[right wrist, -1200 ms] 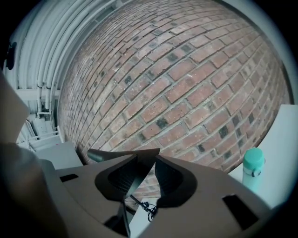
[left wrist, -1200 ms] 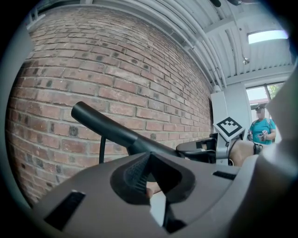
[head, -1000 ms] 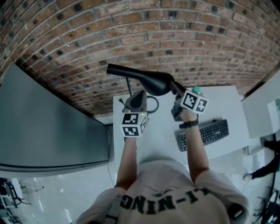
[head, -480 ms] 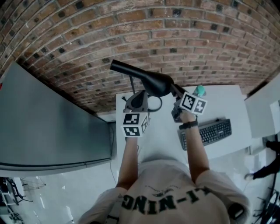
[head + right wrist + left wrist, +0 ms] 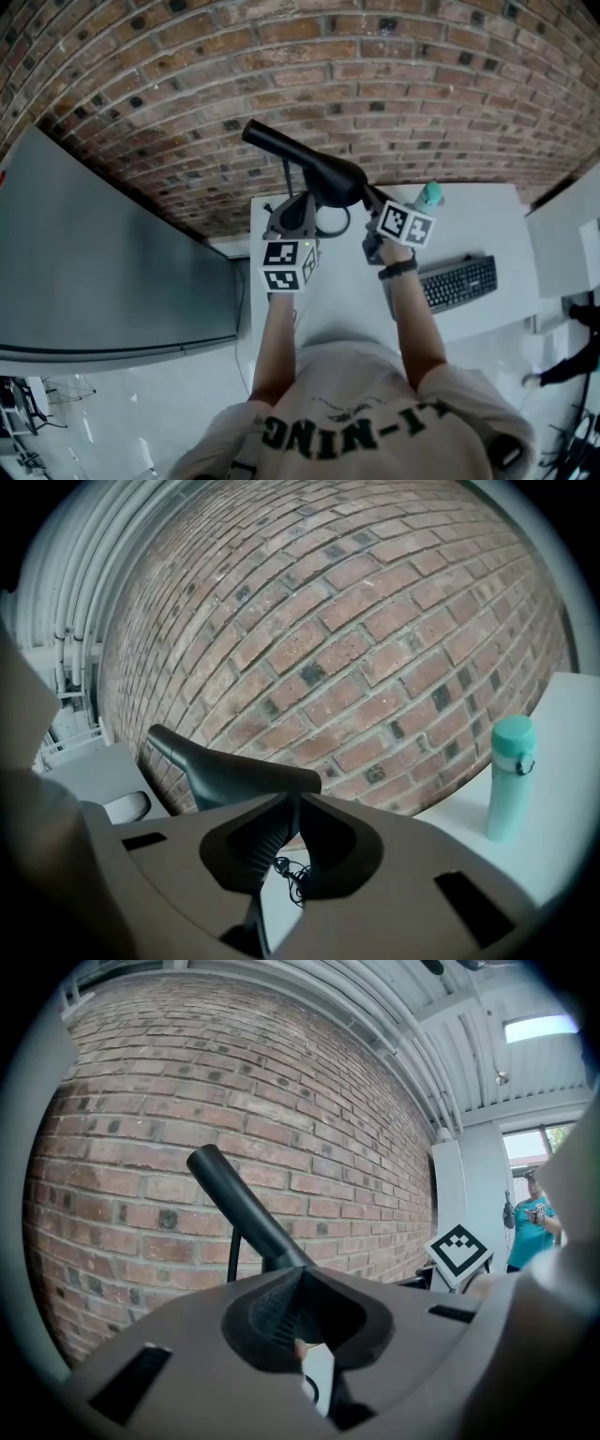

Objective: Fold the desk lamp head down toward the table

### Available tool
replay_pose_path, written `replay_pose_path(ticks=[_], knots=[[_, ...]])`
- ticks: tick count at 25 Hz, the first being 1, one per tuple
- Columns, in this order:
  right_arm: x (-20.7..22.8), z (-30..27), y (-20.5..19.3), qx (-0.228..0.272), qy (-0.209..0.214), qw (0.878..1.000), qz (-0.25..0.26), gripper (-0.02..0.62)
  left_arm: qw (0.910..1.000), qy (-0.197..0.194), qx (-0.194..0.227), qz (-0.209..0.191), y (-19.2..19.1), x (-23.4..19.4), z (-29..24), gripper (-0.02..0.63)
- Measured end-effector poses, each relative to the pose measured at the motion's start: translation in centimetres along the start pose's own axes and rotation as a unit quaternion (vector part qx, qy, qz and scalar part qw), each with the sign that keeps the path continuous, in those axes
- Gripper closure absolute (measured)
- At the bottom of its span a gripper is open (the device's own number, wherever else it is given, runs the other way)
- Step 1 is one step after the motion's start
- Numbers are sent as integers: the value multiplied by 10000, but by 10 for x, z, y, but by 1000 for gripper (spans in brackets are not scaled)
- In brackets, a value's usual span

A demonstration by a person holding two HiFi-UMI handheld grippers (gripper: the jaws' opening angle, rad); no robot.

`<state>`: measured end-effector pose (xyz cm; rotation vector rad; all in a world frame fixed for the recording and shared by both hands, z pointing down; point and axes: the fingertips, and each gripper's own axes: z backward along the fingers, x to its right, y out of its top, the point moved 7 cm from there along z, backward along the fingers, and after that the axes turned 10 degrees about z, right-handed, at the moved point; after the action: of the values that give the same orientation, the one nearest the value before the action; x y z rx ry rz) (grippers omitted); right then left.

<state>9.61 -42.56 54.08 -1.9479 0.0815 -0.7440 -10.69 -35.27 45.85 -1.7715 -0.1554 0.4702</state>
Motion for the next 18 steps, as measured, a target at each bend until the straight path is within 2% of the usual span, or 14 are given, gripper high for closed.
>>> replay_pose_path(ticks=[11,18], knots=[[-8,-19,-24,-344,-26,9993,117,559,10000,84,2,40,-4,-7,3,606],[-9,-19,-26,-278,-22,9996,-80,563,9999,75,-94,17,-7,-6,7,606]])
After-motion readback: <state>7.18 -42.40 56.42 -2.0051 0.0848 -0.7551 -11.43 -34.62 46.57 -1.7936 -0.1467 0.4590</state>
